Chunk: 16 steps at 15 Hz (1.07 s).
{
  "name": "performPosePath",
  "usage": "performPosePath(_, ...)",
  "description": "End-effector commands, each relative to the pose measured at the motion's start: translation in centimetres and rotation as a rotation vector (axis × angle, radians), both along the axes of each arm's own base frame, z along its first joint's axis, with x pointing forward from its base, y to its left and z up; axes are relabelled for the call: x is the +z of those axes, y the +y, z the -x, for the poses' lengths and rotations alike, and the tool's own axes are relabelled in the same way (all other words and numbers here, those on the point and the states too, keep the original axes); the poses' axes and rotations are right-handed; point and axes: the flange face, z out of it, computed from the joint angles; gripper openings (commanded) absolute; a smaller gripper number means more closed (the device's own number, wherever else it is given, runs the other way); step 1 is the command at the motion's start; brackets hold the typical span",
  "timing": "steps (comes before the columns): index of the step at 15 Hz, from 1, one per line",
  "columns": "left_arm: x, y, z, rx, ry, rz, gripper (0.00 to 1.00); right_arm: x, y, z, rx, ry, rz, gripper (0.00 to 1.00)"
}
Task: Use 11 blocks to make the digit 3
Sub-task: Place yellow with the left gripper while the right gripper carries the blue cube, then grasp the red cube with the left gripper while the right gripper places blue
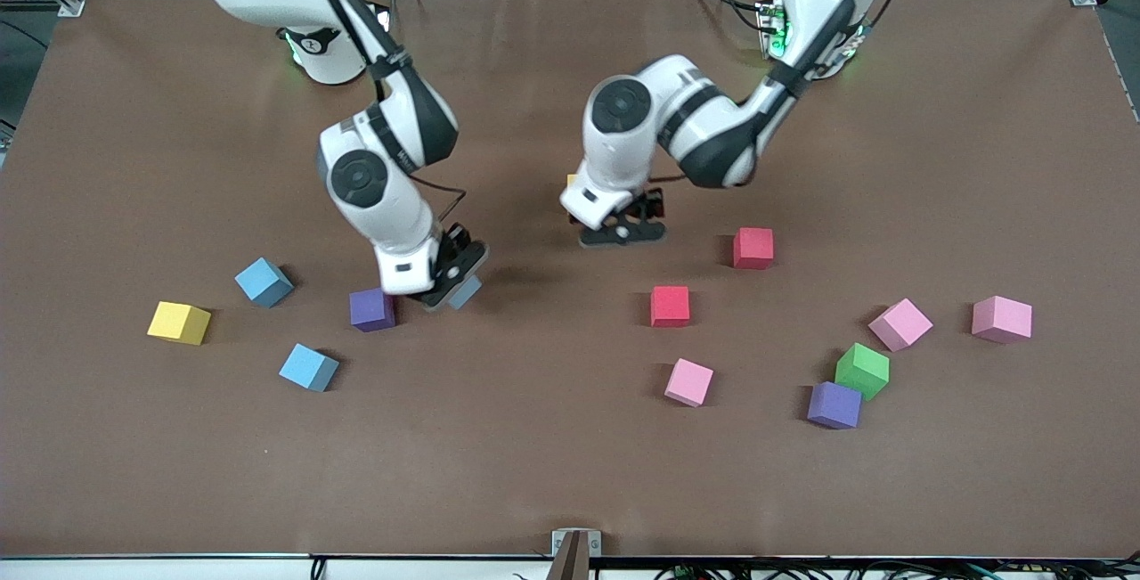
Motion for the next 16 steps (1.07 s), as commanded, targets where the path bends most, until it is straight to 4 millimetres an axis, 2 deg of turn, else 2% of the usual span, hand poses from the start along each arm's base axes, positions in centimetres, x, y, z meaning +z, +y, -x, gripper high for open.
performPosePath(1,-0.8,3.9,-5.0,0.023,0.019,0.028,1.0,0.3,2.8,3.9,0.209,-0.026,0.014,0.46)
performPosePath(3,-1.5,4.7,-6.9,0.021,0.022,0.042,1.0,-0.9,4.6,6.3,0.332,-0.027,0.02,0.46)
performPosePath(5,-2.5,5.9,-8.6,0.034,0.026,0.046,1.0,-2.4,6.3,9.5,0.411,-0.032,0.021,0.46)
performPosePath(9,-4.3,9.3,-11.8,0.096,0.047,0.065,0.98,-4.0,9.0,13.3,0.483,-0.046,0.013,0.46)
performPosePath(13,-5.9,11.1,-12.6,0.048,0.062,0.053,0.97,-5.2,10.5,16.4,0.542,-0.018,0.033,0.46)
performPosePath(16,-5.8,11.0,-13.2,0.067,0.06,0.07,0.97,-5.9,11.7,17.7,0.596,-0.022,0.056,0.46)
